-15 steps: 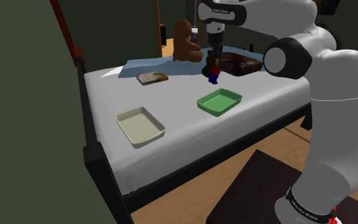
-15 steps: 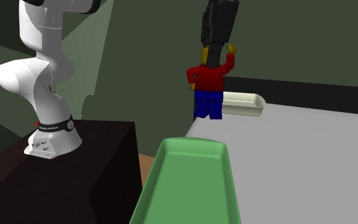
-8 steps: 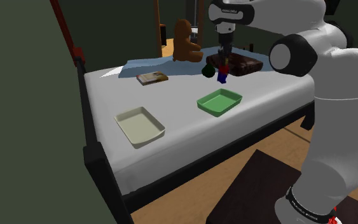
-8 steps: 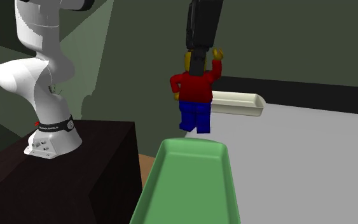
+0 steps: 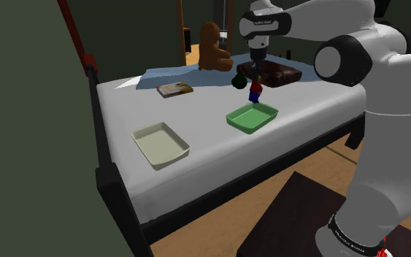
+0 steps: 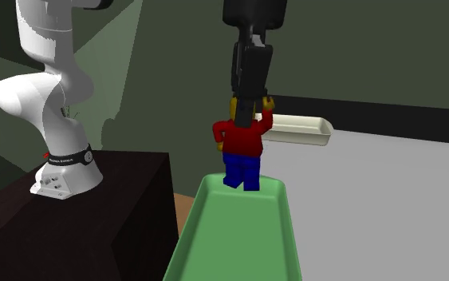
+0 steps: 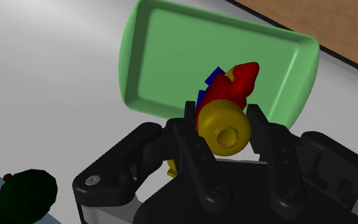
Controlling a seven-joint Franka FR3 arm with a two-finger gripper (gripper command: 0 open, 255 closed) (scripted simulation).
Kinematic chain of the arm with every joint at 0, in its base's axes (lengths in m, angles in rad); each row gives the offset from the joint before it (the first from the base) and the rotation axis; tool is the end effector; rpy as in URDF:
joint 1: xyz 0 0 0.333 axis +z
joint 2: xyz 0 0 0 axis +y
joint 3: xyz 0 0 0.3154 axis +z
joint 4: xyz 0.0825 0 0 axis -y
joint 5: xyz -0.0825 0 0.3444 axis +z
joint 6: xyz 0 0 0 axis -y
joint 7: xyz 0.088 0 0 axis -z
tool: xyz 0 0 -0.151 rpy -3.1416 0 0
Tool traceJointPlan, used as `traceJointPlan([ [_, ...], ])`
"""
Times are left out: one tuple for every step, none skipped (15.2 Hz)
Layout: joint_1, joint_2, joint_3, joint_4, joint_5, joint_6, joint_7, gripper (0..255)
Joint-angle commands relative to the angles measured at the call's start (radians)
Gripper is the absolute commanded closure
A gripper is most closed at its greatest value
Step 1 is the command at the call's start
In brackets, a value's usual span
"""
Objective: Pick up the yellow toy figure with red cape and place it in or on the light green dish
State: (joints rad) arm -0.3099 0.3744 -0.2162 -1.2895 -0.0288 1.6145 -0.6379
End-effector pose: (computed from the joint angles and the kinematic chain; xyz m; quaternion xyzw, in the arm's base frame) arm 0.5465 -0.2969 0.4962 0.9963 0.0631 -0.0465 0.0337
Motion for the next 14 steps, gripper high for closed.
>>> traceJointPlan([
  [0.002, -0.003, 0.001, -0.03, -0.001, 0.028, 0.004, 255],
  [0.003, -0.005, 0.001, -0.046, -0.001, 0.042, 0.005, 255],
  [0.004, -0.006, 0.001, -0.062, -0.002, 0.056, 0.006, 255],
  [0.004, -0.008, 0.001, -0.078, -0.002, 0.07, 0.007, 255],
  [0.005, -0.009, 0.001, -0.092, -0.002, 0.084, 0.008, 255],
  [0.005, -0.009, 0.002, -0.107, -0.003, 0.098, 0.009, 255],
  [0.006, -0.01, 0.002, -0.121, -0.003, 0.111, 0.01, 255],
  [0.006, -0.01, 0.002, -0.135, -0.003, 0.125, 0.012, 255],
  [0.007, -0.01, 0.002, -0.148, -0.003, 0.138, 0.012, 255],
  [0.007, -0.01, 0.002, -0.161, -0.003, 0.151, 0.013, 255],
  [0.007, -0.01, 0.002, -0.164, -0.003, 0.155, 0.014, 255],
  [0.007, -0.009, 0.002, -0.164, -0.003, 0.155, 0.014, 255],
  [0.007, -0.009, 0.002, -0.164, -0.003, 0.155, 0.014, 255],
  [0.007, -0.009, 0.002, -0.164, -0.003, 0.155, 0.014, 255],
])
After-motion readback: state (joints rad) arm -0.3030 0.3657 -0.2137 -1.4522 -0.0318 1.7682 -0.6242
